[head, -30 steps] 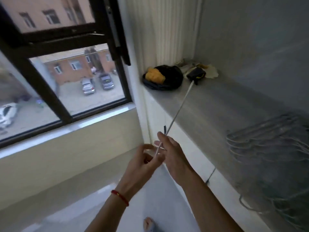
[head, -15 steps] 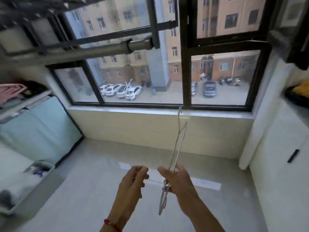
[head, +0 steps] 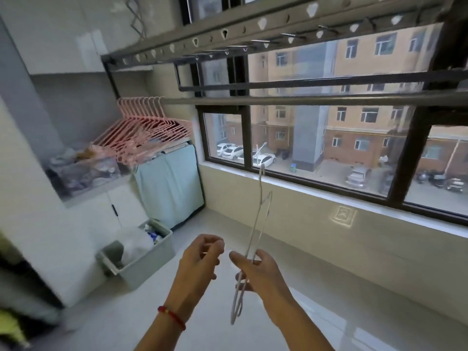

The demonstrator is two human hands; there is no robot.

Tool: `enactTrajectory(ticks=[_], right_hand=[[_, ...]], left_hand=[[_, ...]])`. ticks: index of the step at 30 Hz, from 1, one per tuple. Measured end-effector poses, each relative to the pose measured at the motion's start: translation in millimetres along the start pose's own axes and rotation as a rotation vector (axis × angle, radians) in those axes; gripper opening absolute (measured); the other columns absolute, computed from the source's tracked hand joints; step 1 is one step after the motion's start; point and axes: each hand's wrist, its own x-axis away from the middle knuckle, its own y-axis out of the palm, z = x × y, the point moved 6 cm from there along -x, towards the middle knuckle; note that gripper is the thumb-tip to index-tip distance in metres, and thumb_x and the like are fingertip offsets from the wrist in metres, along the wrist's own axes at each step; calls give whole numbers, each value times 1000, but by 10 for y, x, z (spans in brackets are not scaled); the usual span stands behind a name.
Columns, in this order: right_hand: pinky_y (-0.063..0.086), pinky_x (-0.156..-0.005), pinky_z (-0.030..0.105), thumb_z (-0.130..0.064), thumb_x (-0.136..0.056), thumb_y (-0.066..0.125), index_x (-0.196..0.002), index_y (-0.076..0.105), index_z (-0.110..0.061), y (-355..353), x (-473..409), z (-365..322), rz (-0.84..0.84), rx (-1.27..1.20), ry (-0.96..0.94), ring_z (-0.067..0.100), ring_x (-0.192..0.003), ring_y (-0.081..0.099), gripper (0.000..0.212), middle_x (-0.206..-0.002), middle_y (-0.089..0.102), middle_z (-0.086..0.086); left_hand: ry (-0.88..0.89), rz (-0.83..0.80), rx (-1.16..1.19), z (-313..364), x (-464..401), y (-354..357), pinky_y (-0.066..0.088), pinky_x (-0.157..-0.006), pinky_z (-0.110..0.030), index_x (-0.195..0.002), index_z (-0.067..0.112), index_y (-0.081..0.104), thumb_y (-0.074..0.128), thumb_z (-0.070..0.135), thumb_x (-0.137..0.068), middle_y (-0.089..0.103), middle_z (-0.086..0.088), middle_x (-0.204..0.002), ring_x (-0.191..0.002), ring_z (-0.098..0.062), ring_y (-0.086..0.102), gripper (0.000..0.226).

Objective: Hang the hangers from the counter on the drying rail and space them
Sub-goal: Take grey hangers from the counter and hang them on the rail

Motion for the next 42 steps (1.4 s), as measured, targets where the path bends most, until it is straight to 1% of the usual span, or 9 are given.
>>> enactTrajectory(ticks=[3, 6, 10, 15, 17, 21, 24, 32, 42], right_hand=[[58, -56, 22, -66, -63, 81, -143, 41, -15, 460, -195, -242, -6, 62, -82, 18, -79, 74, 103, -104, 69, 7], [58, -55, 21, -62, -72, 77, -134, 44, -17, 877, -439, -550, -30, 96, -135, 16, -81, 73, 83, -101, 67, 3], [61, -82, 39, -63, -72, 77, -123, 40, -20, 1378, -957, -947, -59, 76, -204, 20, -91, 70, 76, -94, 59, -5], [45, -44, 18, -64, -76, 73, -148, 27, -13, 1848, -1526, -1351, -106, 66, -216, 10, -79, 65, 100, -121, 63, 7], [46, -39, 15, -63, -79, 71, -134, 41, -7, 1985, -1677, -1532, -146, 64, -246, 6, -65, 64, 84, -99, 68, 0], [59, -86, 37, -73, -79, 63, -143, 30, -31, 2180, -1966, -1741, -173, 41, -355, 16, -103, 69, 83, -119, 66, -5], [57, -93, 41, -62, -88, 60, -146, 31, -32, 2170, -2167, -1750, -148, 34, -393, 12, -97, 68, 71, -114, 63, -6], [58, -76, 43, -34, -99, 57, -111, 65, -29, 2214, -2741, -1795, -51, -16, -420, 24, -84, 69, 16, -101, 71, 7], [59, -79, 46, -26, -99, 56, -104, 72, -26, 2354, -3009, -1769, 54, 19, -409, 27, -89, 70, 16, -104, 71, 3]], left_hand=[[-28, 24, 44, -14, -198, -394, 61, -78, -34, -105, 23, 64, 55, 34, -103, 71, -2, -102, -95, -21, 68, 15], [-58, -2, 73, -26, -461, -664, 60, -85, -36, -108, 24, 65, 54, 41, -102, 71, -2, -109, -101, -18, 67, 21], [-92, -72, 201, -29, -894, -833, 63, -83, -39, -113, 28, 70, 49, 59, -96, 75, 6, -109, -94, -6, 72, 40], [-63, -21, 238, 29, -1557, -1031, 63, -84, -51, -115, 25, 66, 43, 58, -97, 70, -3, -116, -108, -26, 68, 44], [-19, 10, 231, 70, -1815, -1141, 64, -81, -50, -114, 21, 68, 40, 55, -101, 73, -4, -110, -101, -28, 71, 46], [34, 63, 263, 81, -2296, -1468, 57, -73, -41, -109, 10, 68, 39, 53, -104, 75, -6, -105, -86, -30, 74, 52], [41, 77, 286, 93, -2682, -1763, 52, -67, -41, -105, 9, 68, 41, 52, -105, 71, -9, -113, -86, -34, 73, 50], [-10, -15, 338, 184, -3613, -2134, 50, -64, -38, -111, 7, 67, 39, 51, -106, 70, -16, -117, -79, -28, 70, 52], [-33, -117, 380, 7, -4218, -2133, 46, -61, -34, -112, 6, 67, 42, 44, -105, 65, -21, -123, -77, -27, 66, 47]])
